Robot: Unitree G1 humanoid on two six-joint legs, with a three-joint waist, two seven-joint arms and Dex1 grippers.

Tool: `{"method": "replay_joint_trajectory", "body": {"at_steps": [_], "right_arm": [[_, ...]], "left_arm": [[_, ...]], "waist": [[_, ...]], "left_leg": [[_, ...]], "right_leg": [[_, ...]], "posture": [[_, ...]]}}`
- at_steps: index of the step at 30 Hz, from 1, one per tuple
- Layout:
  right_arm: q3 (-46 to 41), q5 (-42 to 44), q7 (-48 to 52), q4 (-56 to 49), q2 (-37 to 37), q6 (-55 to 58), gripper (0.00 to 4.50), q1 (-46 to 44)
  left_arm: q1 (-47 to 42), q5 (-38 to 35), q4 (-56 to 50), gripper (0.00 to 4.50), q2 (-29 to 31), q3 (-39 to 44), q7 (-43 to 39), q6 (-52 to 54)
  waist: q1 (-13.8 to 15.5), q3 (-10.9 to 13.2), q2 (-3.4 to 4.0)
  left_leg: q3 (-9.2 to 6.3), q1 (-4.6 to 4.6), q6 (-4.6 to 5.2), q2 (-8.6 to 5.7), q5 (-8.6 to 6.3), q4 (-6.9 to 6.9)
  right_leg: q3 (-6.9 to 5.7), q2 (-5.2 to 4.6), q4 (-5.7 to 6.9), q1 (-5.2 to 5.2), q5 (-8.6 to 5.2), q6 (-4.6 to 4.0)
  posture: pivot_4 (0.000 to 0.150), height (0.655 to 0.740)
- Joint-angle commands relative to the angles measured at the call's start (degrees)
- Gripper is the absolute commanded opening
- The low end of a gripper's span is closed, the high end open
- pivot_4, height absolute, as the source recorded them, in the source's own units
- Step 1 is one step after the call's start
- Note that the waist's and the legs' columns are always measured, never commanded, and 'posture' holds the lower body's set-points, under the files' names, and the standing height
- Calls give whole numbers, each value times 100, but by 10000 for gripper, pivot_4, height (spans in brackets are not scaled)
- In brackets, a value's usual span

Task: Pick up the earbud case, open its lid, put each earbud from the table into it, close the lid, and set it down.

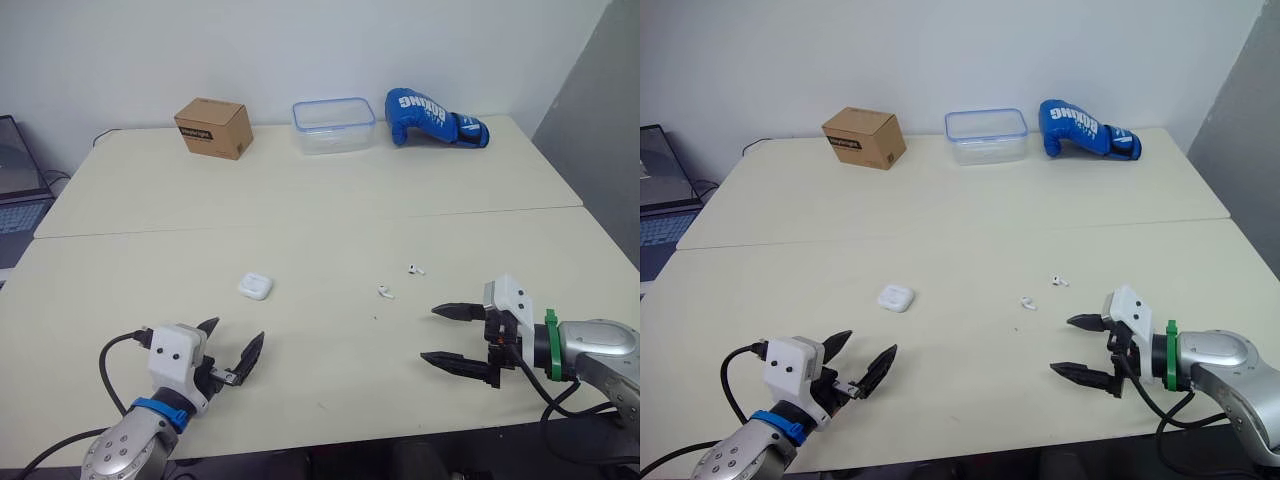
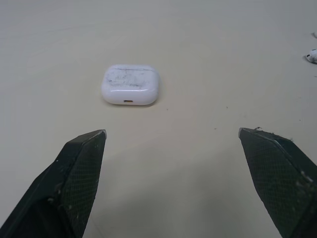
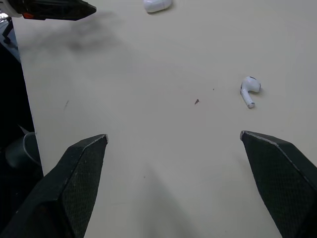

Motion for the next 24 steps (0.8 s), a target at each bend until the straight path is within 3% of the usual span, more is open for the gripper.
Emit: {"method": "replay_joint_trajectory", "body": {"at_steps": [1,6,10,24], "right_arm": [[53,-119,314,-72,-267,-301,45000,-557],[309,-216,596,225,-356,-415,45000,-1615],[490,-326,792,393,-387,-569,45000,-1944],[428,-369,802,267,-415,-545,45000,-1827]], "left_arm": [[-479,-363,29,44725,339,143,-70,614],[-1291,-500,468,44725,650,121,-60,1120],[-1702,-407,859,44725,744,-13,-52,1273],[-2621,250,2215,44725,499,-715,36,930]], "waist": [[-14,1,2],[-30,-1,0],[-28,0,0],[-21,-1,1]], "left_leg": [[0,1,0,0,0,0],[-3,4,0,1,1,0],[-5,0,-1,1,1,-3],[-5,0,-2,0,2,0]], "right_leg": [[-1,0,2,0,0,0],[-3,1,5,1,1,-1],[-5,0,-1,-4,1,-1],[-4,-3,4,-6,2,-1]], "posture": [[1500,7400],[1500,7400],[1500,7400],[1500,7400]]}}
